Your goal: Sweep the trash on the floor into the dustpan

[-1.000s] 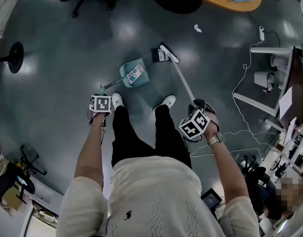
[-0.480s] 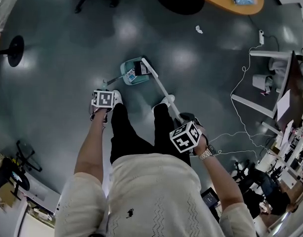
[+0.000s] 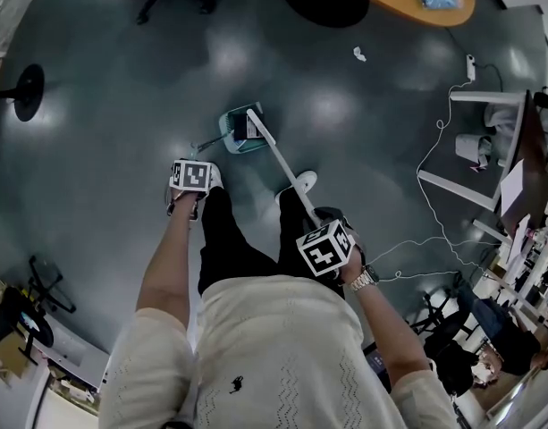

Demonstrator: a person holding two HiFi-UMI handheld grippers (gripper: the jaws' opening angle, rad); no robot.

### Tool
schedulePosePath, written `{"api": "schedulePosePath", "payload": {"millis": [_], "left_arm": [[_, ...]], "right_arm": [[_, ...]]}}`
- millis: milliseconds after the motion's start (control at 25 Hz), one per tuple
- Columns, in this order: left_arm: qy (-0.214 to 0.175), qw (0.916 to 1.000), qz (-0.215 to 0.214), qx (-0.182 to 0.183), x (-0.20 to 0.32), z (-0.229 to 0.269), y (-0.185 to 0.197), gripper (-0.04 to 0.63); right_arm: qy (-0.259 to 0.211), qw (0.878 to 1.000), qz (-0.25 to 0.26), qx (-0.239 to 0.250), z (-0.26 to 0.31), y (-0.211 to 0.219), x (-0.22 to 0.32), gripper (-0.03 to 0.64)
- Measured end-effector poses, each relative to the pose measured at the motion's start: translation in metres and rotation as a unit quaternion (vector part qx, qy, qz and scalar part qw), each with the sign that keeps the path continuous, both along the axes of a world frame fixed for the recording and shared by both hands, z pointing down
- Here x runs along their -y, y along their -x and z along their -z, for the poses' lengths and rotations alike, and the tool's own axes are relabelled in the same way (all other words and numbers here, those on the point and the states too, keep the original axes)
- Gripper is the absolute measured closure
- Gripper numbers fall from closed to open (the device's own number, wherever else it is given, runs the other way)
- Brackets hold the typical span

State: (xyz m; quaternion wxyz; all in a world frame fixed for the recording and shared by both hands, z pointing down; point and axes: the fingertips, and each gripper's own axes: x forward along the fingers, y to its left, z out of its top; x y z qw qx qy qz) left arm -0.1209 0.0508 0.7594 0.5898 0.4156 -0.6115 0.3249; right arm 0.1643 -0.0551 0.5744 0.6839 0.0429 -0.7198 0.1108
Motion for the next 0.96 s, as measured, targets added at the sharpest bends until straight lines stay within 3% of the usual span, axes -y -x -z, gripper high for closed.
{"api": "schedulePosePath", "payload": {"millis": [800,960], "left_arm": [[-0.006,1.0,0.0,0.004,0.001,-0.002,-0.004,0.583],[-0.004,0.9996,-0.007,0.026,0.0,0.004,0.008,0.583]], "right_arm": [[0.002,1.0,-0.008,0.002,-0.002,-0.007,0.0,0.503],[0.001,1.0,-0.005,0.004,-0.002,-0.005,0.001,0.503]]}}
